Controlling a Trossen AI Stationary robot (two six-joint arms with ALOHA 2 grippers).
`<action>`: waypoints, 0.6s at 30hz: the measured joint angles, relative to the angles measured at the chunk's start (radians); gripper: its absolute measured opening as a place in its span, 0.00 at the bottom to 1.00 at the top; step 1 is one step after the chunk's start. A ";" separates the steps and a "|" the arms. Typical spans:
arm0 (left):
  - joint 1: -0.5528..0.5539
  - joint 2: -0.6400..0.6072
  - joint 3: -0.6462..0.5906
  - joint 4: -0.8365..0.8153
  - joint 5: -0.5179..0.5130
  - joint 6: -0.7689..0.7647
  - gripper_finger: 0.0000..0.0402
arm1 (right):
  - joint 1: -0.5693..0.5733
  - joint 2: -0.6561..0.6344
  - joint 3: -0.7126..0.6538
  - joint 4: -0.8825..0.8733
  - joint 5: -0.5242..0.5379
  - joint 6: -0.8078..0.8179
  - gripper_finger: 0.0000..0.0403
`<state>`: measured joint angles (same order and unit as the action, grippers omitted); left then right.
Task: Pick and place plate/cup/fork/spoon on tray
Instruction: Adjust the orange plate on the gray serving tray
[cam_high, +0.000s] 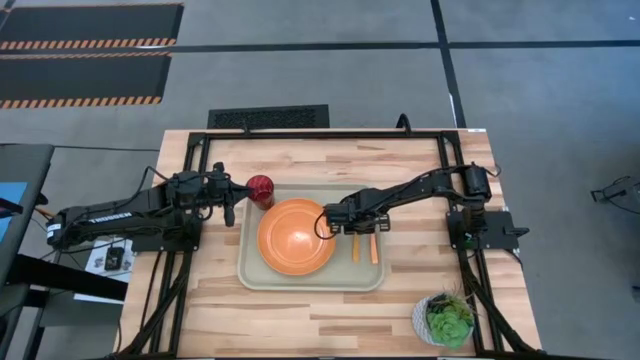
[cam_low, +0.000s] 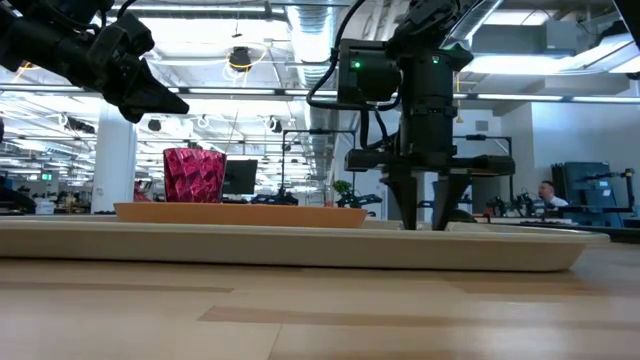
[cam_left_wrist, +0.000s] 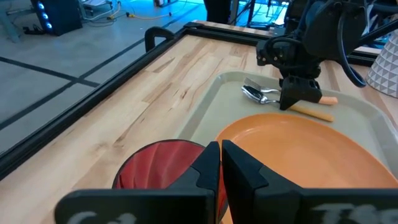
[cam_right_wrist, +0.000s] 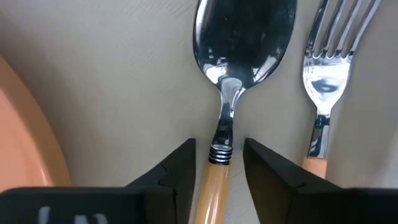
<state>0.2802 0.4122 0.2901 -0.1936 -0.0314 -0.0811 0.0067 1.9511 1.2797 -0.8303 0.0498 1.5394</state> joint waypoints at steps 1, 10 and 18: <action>0.000 0.000 0.000 0.000 0.000 0.000 0.02 | 0.000 0.000 0.000 0.000 0.000 -0.002 0.40; 0.000 0.000 0.000 0.000 0.000 0.000 0.02 | 0.000 0.000 0.000 -0.005 0.002 -0.045 0.48; 0.000 0.000 0.000 0.000 0.001 0.000 0.02 | -0.004 0.000 0.045 -0.079 0.045 -0.101 0.46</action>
<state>0.2798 0.4122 0.2901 -0.1936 -0.0307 -0.0807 0.0029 1.9514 1.3243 -0.9090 0.0952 1.4387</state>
